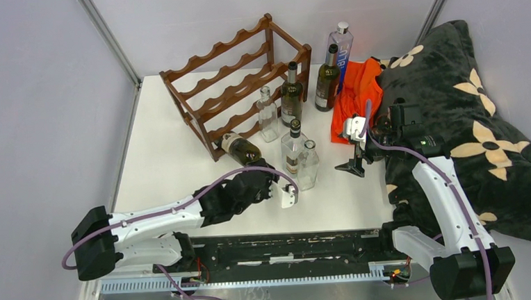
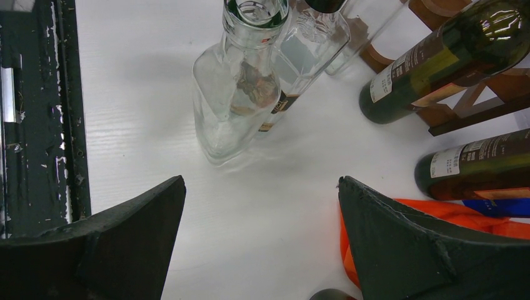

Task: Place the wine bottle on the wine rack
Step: Adjust the wine bottle at the center of the board, then place the wine bottle in the wine rack.

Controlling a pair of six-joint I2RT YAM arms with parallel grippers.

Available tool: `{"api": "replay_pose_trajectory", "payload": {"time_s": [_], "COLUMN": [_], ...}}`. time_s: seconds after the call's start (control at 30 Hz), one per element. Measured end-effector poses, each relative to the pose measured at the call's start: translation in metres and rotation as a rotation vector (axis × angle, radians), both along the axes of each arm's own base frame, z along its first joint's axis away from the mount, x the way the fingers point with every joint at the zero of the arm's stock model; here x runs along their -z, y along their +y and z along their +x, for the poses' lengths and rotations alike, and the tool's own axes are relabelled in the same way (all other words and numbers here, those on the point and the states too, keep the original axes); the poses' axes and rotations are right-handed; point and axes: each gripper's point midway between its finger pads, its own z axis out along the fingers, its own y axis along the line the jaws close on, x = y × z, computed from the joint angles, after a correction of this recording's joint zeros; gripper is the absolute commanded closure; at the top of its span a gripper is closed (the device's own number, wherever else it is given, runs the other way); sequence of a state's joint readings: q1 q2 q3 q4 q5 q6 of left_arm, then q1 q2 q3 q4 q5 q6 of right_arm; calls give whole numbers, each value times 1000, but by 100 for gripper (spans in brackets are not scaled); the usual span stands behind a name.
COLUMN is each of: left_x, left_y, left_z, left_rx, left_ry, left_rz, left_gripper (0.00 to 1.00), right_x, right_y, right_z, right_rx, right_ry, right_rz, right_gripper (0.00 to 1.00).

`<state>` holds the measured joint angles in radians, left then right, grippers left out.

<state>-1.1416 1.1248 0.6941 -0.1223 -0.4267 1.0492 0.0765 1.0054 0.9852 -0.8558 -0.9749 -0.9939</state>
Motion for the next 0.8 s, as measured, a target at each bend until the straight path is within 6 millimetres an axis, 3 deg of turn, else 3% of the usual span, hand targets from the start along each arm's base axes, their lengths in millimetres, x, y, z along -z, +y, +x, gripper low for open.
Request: {"api": "replay_pose_trajectory", "payload": {"time_s": [0.27,0.53,0.67,0.8], "left_x": [26,30,31,36], "left_y": [4,13,20,26], "left_z": [5,23,33,41], "left_rx": [4,-42,-68,-86], "left_ry": [-31,-35,-35,-32], "left_rz": [62,28,2,-18], "left_gripper": [98,92,76,71], "right_x": [1,3,3,3], "right_y": [0,-1,-1,-1], "right_z": [-1,-4,-4,-4], "right_rx": [-5,-12,-15,-19], "right_ry": [0,6,2,-6], "right_rz": [-4,-9,-11,-14], "right_gripper": [2,2,2,2]}}
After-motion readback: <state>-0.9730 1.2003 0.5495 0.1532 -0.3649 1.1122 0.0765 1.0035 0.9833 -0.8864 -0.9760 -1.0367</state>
